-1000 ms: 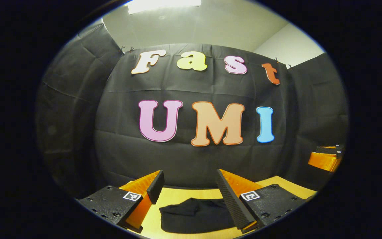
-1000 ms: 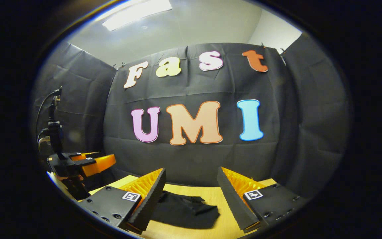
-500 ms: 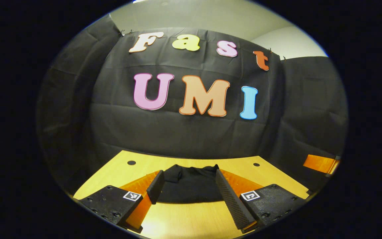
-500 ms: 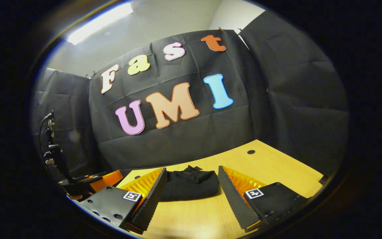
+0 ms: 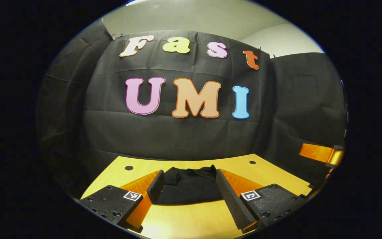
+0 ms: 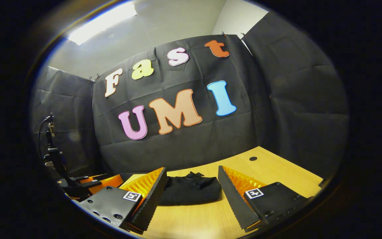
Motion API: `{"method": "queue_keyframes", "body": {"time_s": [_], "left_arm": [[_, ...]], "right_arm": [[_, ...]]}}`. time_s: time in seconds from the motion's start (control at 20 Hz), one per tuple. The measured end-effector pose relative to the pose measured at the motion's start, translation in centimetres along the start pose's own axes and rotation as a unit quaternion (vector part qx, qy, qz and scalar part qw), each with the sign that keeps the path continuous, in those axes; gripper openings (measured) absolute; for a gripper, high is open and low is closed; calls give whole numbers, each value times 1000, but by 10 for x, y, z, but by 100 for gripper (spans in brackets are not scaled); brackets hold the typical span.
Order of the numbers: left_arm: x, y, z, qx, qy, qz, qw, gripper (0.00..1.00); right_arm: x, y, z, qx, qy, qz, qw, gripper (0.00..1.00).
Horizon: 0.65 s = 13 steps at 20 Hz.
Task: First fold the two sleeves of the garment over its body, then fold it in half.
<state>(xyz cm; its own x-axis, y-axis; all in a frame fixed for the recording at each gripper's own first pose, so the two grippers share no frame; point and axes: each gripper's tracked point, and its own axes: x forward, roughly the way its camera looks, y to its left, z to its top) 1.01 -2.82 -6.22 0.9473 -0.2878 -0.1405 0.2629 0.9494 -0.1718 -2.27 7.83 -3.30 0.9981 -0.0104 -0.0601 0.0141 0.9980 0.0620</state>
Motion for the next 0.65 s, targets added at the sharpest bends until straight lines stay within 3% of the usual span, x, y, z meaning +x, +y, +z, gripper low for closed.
{"method": "queue_keyframes", "body": {"time_s": [0.1,0.15,0.4,0.45,0.5,0.55,0.65], "left_arm": [[-3,0,-2,-2,2,-6,1000,93],[-4,3,-2,1,2,-5,1000,93],[-7,16,-6,13,5,-6,1000,93],[-8,18,-8,13,7,-8,1000,93],[-8,19,-11,12,10,-10,1000,93],[-8,20,-13,12,13,-12,1000,93],[-8,20,-17,12,21,-21,999,93]], "right_arm": [[0,1,1,-9,-3,0,1000,92],[0,2,0,-11,-2,-1,1000,97],[-3,2,-11,-7,11,-13,1000,97],[-4,3,-11,-6,11,-15,1000,92],[-6,4,-12,-6,10,-19,1000,97],[-9,4,-15,-7,11,-23,1000,92],[-14,5,-23,-8,19,-32,999,97]]}}
